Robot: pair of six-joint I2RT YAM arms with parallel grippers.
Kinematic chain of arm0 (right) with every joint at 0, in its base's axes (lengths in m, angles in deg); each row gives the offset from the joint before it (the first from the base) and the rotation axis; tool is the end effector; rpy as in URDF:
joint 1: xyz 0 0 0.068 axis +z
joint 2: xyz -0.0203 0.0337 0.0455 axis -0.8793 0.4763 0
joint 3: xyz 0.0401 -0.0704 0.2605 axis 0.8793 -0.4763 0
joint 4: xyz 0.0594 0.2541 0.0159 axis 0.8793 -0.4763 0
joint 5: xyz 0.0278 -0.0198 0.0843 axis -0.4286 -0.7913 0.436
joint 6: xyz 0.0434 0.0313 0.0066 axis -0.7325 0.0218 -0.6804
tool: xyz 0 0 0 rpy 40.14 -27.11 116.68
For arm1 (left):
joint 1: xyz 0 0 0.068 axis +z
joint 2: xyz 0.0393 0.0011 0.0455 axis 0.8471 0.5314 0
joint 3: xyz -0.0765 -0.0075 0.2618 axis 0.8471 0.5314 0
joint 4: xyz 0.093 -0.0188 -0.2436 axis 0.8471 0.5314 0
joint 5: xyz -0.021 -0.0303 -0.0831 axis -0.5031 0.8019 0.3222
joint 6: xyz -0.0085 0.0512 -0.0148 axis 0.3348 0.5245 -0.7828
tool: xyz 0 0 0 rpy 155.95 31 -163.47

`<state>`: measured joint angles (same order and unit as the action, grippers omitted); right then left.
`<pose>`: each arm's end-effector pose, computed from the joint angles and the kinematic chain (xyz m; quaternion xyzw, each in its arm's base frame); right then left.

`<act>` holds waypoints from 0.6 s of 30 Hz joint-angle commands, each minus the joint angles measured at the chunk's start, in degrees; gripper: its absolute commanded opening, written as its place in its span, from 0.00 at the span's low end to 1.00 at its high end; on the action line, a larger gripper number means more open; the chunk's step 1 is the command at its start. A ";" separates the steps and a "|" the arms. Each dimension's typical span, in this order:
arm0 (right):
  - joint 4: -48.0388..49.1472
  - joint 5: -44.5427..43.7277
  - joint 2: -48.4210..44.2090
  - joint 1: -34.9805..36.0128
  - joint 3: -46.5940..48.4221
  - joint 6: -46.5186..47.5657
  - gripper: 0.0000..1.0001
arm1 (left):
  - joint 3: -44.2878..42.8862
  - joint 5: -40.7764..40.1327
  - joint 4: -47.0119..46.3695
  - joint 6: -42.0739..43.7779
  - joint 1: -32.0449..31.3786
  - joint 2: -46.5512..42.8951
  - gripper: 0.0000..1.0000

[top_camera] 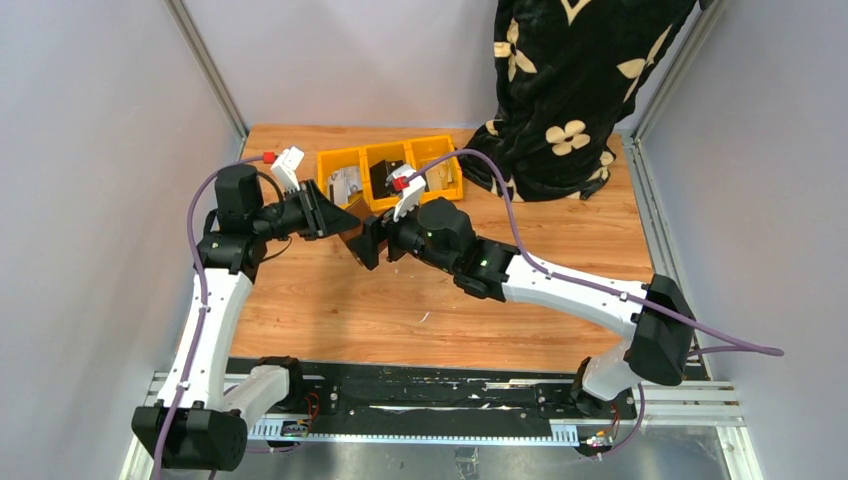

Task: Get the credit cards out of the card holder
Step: Pick up the card holder from the center of the board, then open the card holder.

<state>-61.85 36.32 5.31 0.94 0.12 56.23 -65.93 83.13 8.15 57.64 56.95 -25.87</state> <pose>0.1701 0.3207 0.3644 -0.2445 0.6822 0.4264 0.5414 0.2039 -0.0302 0.3656 0.0264 0.7993 -0.4650 0.3798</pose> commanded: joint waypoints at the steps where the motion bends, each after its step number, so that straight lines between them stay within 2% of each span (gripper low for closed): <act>1: 1.56 5.28 -1.08 -2.64 2.02 -3.01 0.90 | -2.49 1.77 5.41 4.53 -0.28 1.54 0.18; 3: 1.76 11.25 -2.25 -6.43 0.59 -6.87 0.91 | -4.16 1.38 7.69 6.74 -0.23 2.27 0.12; 5: 3.42 13.13 -4.91 -8.81 -1.76 -8.57 0.92 | -4.64 0.75 8.21 7.11 -0.26 2.29 0.10; 11: -1.17 4.84 -10.05 -8.12 -3.34 -3.18 0.83 | -3.18 -1.82 6.38 4.87 -0.27 1.32 0.05; 18: -2.83 -8.71 -8.30 -0.40 -0.82 8.20 0.76 | -4.92 -5.02 9.43 3.91 -0.28 1.73 0.00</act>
<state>-62.13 36.32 -5.22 -3.95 -2.44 56.43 -68.16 79.78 15.87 62.75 56.95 -23.24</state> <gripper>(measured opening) 0.780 0.282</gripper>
